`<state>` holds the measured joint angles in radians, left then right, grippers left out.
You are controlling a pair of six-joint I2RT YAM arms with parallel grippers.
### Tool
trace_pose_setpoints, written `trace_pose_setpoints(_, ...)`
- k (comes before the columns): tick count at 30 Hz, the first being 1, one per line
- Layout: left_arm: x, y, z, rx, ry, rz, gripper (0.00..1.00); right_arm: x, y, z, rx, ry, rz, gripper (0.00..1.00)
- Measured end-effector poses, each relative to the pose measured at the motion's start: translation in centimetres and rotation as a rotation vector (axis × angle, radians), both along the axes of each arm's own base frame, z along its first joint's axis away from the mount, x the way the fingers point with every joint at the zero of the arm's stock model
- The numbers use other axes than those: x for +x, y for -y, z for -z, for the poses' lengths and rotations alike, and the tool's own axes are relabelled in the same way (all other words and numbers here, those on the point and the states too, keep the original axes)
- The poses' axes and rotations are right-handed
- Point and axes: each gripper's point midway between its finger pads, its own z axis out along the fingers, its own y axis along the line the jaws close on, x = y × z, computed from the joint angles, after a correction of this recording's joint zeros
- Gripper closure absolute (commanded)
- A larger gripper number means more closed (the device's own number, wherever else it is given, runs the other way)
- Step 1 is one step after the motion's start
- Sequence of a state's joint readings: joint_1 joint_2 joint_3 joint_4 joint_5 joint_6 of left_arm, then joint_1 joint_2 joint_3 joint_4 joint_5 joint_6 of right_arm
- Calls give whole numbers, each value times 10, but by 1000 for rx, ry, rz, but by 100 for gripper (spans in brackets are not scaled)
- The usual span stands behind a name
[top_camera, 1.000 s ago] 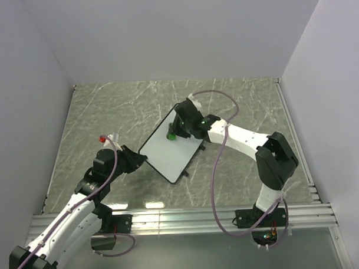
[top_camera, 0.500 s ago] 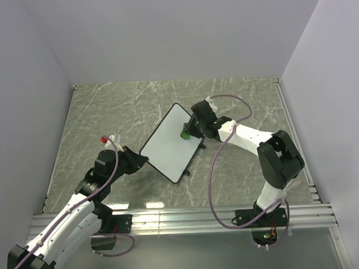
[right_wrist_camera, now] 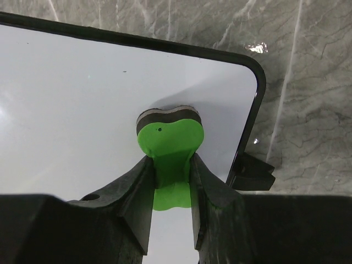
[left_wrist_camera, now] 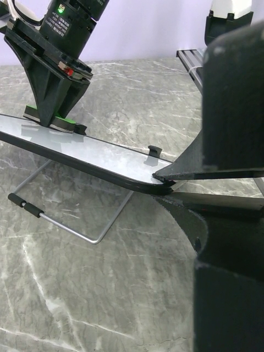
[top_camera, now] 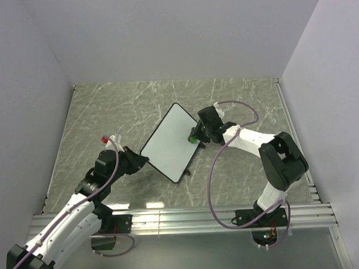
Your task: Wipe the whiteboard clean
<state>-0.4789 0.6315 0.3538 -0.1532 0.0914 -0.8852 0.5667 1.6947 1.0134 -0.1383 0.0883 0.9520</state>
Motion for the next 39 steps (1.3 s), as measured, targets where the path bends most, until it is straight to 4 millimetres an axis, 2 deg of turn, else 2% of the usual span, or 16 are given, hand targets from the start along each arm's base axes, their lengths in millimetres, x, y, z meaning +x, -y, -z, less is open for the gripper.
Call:
trace_pose_setpoints(8, 0, 0, 0, 4, 0, 0, 100, -4, -6, -5, -11, -3, -3, 100)
trace_pose_setpoints(16, 0, 0, 0, 4, 0, -1, 100, -29, -53, -31, 23, -14, -114, 100)
trace_pose_setpoints(20, -1, 0, -1, 4, 2, 0, 100, -29, -59, -36, 29, -18, -133, 100)
trace_pose_setpoints(26, -4, 1, -1, 6, 5, 1, 100, -17, -45, -29, 37, -42, -107, 100)
trace_pose_setpoints(32, -9, 4, -1, 3, -1, 3, 100, 12, 1, -4, 1, -84, -10, 100)
trace_pose_setpoints(35, -12, 7, -2, -1, -2, 10, 100, 19, 19, 8, -26, -104, 21, 100)
trace_pose_setpoints(39, -16, 10, -2, -5, -5, 15, 100, 22, 22, 12, -24, -112, 26, 100)
